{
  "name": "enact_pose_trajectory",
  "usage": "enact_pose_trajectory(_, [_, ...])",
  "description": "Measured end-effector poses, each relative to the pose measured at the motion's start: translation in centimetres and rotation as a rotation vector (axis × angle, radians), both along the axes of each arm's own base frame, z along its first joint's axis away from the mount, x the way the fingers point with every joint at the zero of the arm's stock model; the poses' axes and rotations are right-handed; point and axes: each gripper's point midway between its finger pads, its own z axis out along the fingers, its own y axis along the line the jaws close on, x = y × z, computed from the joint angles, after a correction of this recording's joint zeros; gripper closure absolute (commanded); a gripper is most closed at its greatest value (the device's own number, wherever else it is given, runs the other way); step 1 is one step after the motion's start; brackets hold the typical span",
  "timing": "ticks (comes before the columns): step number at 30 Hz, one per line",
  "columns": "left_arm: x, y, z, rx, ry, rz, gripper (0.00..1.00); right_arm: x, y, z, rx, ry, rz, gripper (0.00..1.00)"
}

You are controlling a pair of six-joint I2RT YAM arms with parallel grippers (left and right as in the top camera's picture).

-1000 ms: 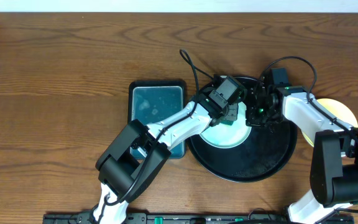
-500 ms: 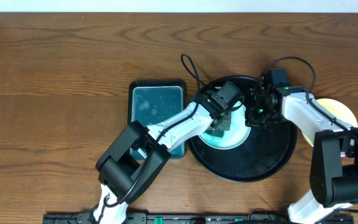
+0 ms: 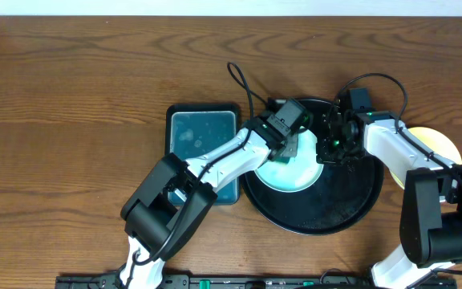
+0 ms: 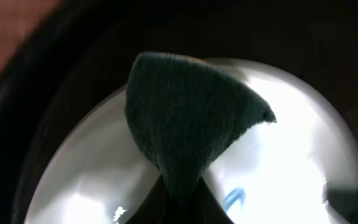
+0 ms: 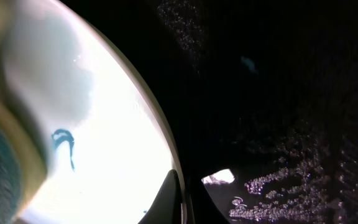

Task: Clean dirty plates on tray and stack at the side
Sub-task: 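Rub the sponge over the pale green plate with the left gripper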

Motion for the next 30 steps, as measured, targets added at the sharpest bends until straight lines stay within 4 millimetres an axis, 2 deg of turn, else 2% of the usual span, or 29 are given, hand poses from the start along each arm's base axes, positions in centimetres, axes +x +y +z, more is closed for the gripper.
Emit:
enact_pose_trajectory(6, [1.8,-1.6,1.5,-0.090,-0.075,0.019,0.92,0.0,0.0,0.0,0.000,0.000,0.000,0.99])
enact_pose_trajectory(13, [2.5,-2.5,2.2,-0.145,-0.109,0.039,0.92,0.0,0.0,0.0,0.000,0.000,0.000,0.99])
enact_pose_trajectory(16, [2.2,-3.0,1.9,-0.146,-0.108,0.029,0.92,0.0,0.0,0.0,0.000,0.000,0.000,0.99])
enact_pose_trajectory(22, [0.4,-3.0,-1.0,-0.077,-0.048,0.003,0.92,0.0,0.0,0.0,0.000,0.000,0.000,0.99])
enact_pose_trajectory(30, [-1.9,-0.4,-1.8,0.066,0.060,-0.019,0.93,0.0,0.2,0.0,0.003,0.000,0.005,0.99])
